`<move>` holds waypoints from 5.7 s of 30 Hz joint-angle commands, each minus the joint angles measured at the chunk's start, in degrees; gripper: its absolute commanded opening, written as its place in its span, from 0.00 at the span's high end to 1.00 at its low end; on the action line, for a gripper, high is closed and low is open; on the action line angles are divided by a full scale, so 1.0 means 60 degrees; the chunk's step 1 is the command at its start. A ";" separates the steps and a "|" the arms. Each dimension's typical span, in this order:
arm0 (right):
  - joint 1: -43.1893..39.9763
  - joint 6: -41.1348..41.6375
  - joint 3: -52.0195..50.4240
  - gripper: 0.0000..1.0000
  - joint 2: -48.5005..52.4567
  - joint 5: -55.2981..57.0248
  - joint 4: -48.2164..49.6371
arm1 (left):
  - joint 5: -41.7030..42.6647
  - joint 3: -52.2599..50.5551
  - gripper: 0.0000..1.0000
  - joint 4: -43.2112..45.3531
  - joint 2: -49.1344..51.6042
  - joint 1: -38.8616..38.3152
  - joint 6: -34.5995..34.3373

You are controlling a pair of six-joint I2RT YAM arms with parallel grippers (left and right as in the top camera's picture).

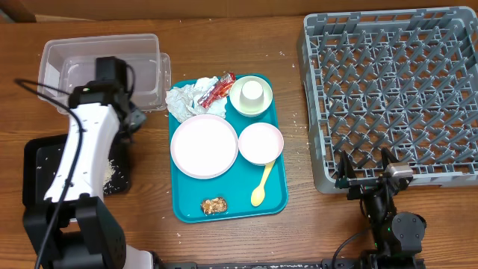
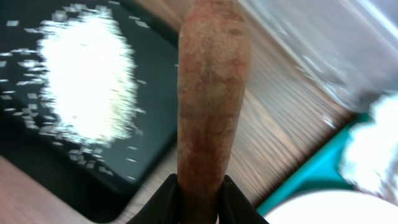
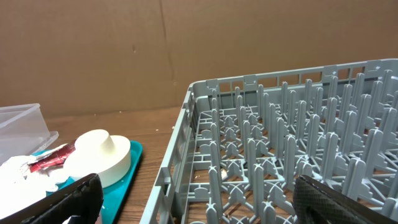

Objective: Sort waste into correct bins and load items into the dishwasher

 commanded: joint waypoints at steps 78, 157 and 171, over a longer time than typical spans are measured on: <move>0.0033 -0.0036 -0.0098 0.00 -0.0073 0.0095 0.0047 | 0.4320 -0.3362 0.96 0.3002 0.0007 -0.1013 0.7344; 0.0033 -0.0036 -0.0098 0.00 -0.0073 0.0095 0.0047 | 0.2925 -0.3326 0.28 -0.0382 -0.0459 -0.6921 0.1184; 0.0033 -0.0036 -0.0098 0.00 -0.0073 0.0095 0.0047 | 0.3111 -0.4692 0.30 0.1519 -0.0459 -0.6936 0.2186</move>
